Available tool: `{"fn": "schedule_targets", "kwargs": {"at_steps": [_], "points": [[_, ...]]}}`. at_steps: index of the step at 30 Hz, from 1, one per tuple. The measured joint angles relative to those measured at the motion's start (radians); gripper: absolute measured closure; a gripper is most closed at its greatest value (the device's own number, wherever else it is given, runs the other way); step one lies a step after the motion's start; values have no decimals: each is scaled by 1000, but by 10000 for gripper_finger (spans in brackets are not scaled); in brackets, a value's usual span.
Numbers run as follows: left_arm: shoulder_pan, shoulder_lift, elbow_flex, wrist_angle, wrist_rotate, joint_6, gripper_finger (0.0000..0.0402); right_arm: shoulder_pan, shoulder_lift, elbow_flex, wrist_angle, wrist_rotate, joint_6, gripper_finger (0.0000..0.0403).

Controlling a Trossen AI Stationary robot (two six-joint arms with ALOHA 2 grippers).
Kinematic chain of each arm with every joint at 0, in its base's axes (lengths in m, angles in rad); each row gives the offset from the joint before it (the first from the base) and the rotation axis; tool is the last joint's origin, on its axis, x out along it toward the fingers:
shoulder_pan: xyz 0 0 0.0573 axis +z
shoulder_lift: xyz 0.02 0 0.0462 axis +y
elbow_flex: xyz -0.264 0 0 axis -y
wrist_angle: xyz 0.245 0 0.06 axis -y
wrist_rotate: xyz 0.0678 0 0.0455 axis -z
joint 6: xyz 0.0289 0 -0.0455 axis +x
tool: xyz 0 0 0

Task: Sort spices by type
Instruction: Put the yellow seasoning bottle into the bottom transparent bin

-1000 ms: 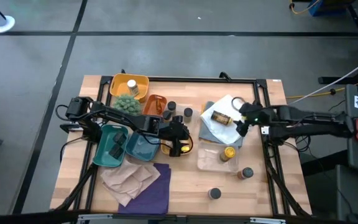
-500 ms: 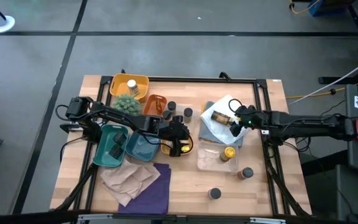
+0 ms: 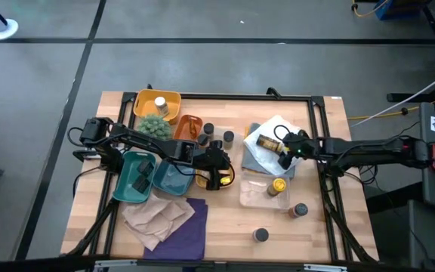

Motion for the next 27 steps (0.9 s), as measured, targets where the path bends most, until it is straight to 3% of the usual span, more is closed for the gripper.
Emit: {"fn": "schedule_targets", "kwargs": {"at_steps": [23, 27], "points": [[0, 1, 0, 18, 0, -1, 180, 0, 190, -46, 235, 15, -61, 111], [0, 1, 0, 16, 0, -1, 180, 0, 193, -46, 235, 16, -61, 128]]}}
